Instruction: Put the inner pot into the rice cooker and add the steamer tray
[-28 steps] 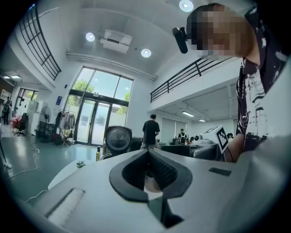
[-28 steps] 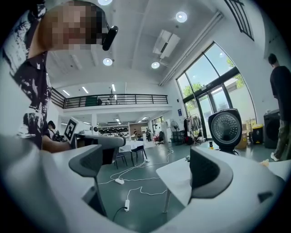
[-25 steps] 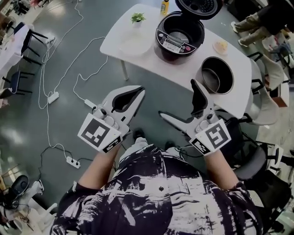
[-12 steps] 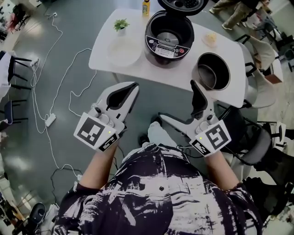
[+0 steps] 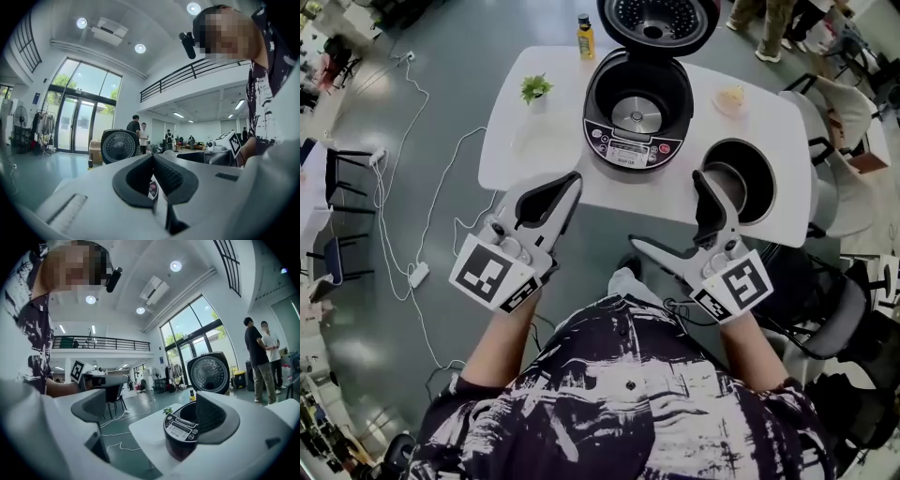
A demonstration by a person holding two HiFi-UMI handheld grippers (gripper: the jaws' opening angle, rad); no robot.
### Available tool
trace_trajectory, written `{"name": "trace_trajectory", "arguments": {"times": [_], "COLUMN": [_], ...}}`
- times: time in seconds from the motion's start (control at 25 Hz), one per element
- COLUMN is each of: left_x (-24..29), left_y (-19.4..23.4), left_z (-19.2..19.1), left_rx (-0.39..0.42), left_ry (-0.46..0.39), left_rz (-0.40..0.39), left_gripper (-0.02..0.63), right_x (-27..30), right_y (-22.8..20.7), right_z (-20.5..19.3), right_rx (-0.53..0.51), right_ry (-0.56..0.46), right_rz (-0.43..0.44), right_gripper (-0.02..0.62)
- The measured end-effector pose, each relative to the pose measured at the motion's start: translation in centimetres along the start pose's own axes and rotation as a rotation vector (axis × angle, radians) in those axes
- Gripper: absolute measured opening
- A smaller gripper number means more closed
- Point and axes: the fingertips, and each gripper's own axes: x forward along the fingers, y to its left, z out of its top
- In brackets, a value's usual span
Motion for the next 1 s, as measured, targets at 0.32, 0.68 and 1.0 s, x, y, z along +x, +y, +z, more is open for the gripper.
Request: {"name": "trace_trajectory", "arguments": {"times": [0.32, 0.68, 1.0], "left_x": [5.7, 9.9, 11.4], "left_y": [3.1, 5.0, 6.2], "left_z": [1.1, 1.5, 1.9], "left_rx": [0.001, 0.002, -0.013], "left_ry": [0.025, 0.035, 0.022], "left_rz": [-0.035, -0.202, -0.331], "left_gripper": [0.005, 0.005, 0.005], "right_x": [1.6, -1.2, -8.2], "right_y": [-8.0, -13.7, -21.3], "right_z": [1.3, 0.9, -0.9], "right_rx": [-0.002, -0.004, -0.037], "right_ry": [0.007, 0.046, 0.176], "right_rz": [-0.082, -0.344, -0.672], "right_gripper": [0.551, 0.551, 0.551]}}
